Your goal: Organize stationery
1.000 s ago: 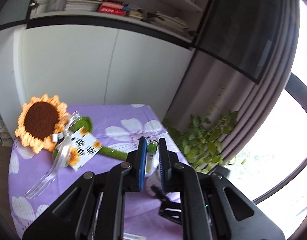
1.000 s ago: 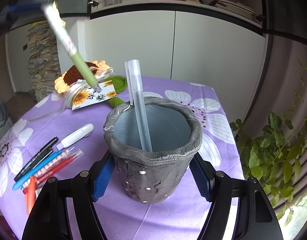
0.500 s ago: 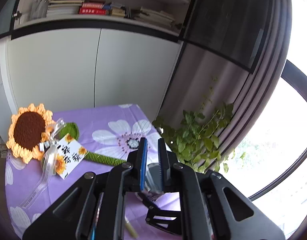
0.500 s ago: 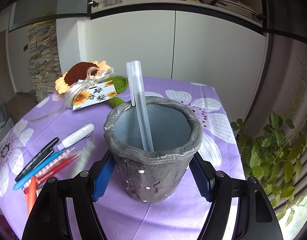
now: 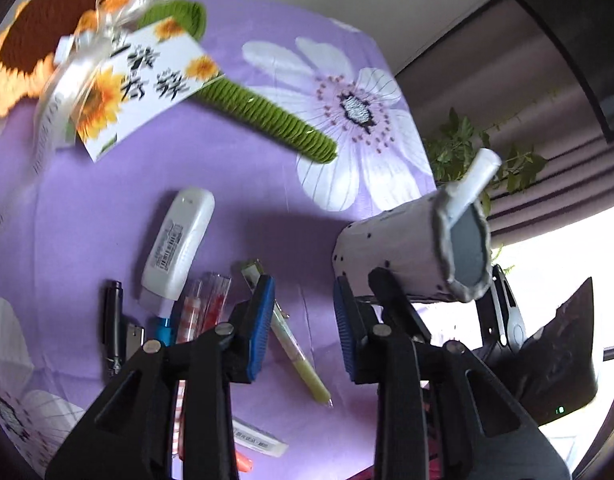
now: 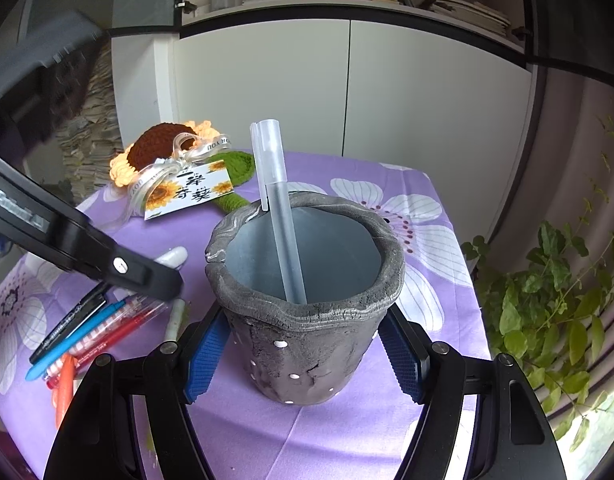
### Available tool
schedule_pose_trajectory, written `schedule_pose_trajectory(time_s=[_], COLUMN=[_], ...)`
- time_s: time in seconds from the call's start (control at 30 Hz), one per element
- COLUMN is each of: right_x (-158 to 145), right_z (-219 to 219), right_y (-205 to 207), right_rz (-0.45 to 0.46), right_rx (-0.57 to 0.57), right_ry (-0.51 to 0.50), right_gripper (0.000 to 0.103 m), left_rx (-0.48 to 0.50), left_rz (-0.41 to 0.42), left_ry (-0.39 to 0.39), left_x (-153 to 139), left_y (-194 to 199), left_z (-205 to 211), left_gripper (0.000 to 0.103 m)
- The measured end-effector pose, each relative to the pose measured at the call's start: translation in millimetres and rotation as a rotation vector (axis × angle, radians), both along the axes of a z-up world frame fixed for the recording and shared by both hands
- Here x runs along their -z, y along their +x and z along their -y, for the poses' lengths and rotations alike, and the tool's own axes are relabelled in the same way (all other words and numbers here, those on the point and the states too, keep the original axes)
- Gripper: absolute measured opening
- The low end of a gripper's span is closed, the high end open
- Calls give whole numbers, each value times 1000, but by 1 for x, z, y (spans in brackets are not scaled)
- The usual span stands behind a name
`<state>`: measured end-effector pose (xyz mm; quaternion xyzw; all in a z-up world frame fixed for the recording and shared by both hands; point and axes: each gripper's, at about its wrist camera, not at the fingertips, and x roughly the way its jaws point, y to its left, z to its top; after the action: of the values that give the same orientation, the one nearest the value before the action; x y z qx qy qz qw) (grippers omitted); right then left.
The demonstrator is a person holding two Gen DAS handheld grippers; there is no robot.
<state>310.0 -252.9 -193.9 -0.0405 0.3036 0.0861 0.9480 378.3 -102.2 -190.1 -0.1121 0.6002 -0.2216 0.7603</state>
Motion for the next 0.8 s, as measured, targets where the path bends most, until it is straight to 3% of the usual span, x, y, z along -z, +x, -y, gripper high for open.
schedule_pose_trajectory(time_s=[0.37, 0.5, 0.53, 0.57, 0.8], right_x=[0, -1, -1, -1, -2], right_z=[3, 3, 2, 3, 4], right_y=[-1, -3, -3, -2, -2], right_rz=[6, 13, 13, 13, 14], right_rx=[-5, -1, -1, -1, 1], right_ry=[13, 16, 16, 17, 24], right_gripper=[73, 73, 73, 73, 73], left_rx=[-64, -78, -79, -75, -23], left_rz=[-113, -90, -84, -80, -73], left_ry=[68, 106, 115, 127, 73], left_x=[26, 26, 26, 27, 27], left_y=[11, 15, 15, 15, 6], left_z=[1, 6, 7, 8, 8], left_gripper=[27, 27, 23, 11, 8])
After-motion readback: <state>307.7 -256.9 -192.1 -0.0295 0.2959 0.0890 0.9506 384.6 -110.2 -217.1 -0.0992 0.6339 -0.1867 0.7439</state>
